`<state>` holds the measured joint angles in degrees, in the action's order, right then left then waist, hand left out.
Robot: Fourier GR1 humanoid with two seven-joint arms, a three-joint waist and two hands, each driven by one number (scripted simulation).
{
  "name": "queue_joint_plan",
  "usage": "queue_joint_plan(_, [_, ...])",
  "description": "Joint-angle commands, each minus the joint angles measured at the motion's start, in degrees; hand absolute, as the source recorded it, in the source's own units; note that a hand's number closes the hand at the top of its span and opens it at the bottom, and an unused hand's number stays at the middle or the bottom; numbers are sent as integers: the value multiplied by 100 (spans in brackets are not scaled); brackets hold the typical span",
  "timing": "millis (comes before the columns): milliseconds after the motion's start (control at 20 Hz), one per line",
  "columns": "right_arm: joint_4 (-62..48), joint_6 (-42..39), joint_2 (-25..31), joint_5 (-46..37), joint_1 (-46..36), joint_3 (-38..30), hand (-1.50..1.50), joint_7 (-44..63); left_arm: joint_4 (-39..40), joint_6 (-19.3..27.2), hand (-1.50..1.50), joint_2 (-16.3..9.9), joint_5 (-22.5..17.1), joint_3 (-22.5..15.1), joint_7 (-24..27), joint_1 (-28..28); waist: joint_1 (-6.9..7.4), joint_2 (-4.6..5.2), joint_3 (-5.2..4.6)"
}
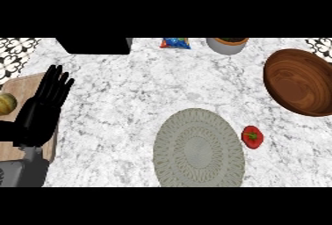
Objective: Pick the sweet potato from the placemat and place it in the bowl
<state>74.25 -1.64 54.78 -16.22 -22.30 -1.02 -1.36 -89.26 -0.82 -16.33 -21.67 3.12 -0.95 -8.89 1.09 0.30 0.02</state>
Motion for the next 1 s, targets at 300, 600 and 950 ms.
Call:
queue_joint_plan(300, [-3403, 39, -666, -703, -2021, -28, 150, -1459, -58, -27, 0, 158, 39, -21, -122, -71, 96, 32, 4])
queue_joint_plan(600, [-4858, 643, -1230, -1352, -2584, 246, 150, -1752, -72, -64, 0, 34, 16, 26, -306, -471, 241, 110, 15])
queue_joint_plan(950, [-5947, -74, -1564, -1463, -3018, 305, -150, -1263, -132, -102, 0, 167, 66, -116, -245, -309, 416, 177, 25])
